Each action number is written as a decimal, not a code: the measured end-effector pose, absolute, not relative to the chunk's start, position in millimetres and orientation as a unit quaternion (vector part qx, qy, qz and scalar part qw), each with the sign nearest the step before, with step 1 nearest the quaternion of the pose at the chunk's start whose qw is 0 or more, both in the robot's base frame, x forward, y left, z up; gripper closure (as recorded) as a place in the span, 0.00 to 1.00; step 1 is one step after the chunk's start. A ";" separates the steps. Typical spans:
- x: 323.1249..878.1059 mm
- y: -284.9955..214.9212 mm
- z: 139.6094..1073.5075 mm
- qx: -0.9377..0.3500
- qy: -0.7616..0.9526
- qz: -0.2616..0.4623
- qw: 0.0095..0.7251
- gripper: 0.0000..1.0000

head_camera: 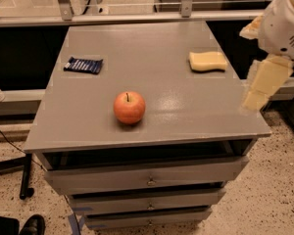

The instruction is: Move rxbar blueberry near sponge

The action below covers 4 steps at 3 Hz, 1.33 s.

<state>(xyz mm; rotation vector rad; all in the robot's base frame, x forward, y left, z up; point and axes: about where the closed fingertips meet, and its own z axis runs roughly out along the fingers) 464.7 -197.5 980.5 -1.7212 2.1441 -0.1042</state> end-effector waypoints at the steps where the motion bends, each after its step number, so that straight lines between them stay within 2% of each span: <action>1: 511.7 -160.8 981.7 -0.632 0.739 -0.017 0.233 0.00; 2: 561.5 -110.1 989.5 -0.651 0.707 0.005 0.277 0.00; 4: 615.1 8.1 989.7 -0.646 0.677 0.050 0.350 0.00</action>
Offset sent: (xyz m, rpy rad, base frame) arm 0.1559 0.1488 0.0212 0.2436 -0.1560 0.2494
